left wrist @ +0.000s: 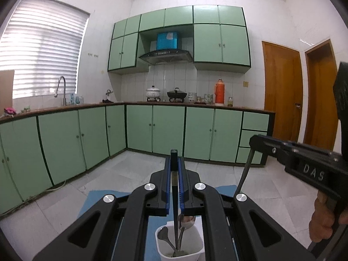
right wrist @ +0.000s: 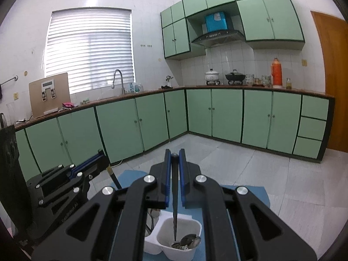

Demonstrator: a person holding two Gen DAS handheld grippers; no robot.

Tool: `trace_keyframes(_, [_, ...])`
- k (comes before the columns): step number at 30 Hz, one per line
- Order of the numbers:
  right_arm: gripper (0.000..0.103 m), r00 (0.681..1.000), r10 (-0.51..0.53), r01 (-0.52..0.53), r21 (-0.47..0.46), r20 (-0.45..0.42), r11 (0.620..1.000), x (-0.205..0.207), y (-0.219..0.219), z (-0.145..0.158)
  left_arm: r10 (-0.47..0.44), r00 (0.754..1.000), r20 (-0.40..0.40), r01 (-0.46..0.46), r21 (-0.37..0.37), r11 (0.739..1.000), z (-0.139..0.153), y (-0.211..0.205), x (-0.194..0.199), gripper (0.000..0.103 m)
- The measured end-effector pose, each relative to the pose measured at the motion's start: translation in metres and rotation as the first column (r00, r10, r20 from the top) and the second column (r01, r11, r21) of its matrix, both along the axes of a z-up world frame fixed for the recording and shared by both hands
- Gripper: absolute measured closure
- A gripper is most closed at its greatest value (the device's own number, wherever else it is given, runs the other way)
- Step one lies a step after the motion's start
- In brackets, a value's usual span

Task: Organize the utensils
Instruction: 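Lower both chopsticks into the white holder and open both tools, then withdraw both tools from the holder back over the remaining chopsticks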

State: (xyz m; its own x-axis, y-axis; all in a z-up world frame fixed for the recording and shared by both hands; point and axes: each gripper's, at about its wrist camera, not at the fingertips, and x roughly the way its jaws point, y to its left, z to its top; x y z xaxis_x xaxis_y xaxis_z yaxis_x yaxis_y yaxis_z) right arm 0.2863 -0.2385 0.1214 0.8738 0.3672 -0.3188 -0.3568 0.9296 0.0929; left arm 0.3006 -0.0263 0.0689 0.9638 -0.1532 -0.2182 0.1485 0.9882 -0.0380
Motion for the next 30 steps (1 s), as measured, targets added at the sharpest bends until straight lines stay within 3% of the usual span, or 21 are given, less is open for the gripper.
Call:
trace_keyframes(9, [0.097, 0.997, -0.028, 0.031, 0.047, -0.066, 0.998, 0.006, -0.012, -0.036, 0.013, 0.999, -0.031, -0.013, 0.005, 1.0, -0.014, 0.004, 0.009, 0.096])
trace_keyframes(18, [0.093, 0.993, -0.084, 0.092, 0.096, -0.087, 0.991, 0.004, -0.033, -0.044, 0.047, 0.996, -0.072, -0.049, -0.024, 0.999, -0.027, 0.022, 0.013, 0.095])
trace_keyframes(20, [0.089, 0.991, -0.092, 0.102, 0.11, -0.095, 0.989, 0.004, -0.039, -0.044, 0.051, 0.996, -0.071, -0.053, -0.025, 0.998, -0.029, 0.026, 0.012, 0.089])
trace_keyframes(24, [0.068, 0.989, -0.12, 0.131, 0.124, -0.091, 0.984, -0.002, -0.05, -0.045, 0.061, 0.996, -0.063, -0.064, -0.033, 0.997, -0.028, 0.031, 0.008, 0.069])
trace_keyframes(26, [0.064, 0.988, -0.127, 0.137, 0.127, -0.084, 0.982, -0.006, -0.054, -0.045, 0.067, 0.996, -0.056, -0.069, -0.04, 0.997, -0.026, 0.034, 0.005, 0.057])
trace_keyframes(30, [0.057, 0.987, -0.14, 0.15, 0.134, -0.079, 0.98, -0.011, -0.061, -0.043, 0.072, 0.996, -0.051, -0.074, -0.053, 0.996, -0.024, 0.041, 0.001, 0.043])
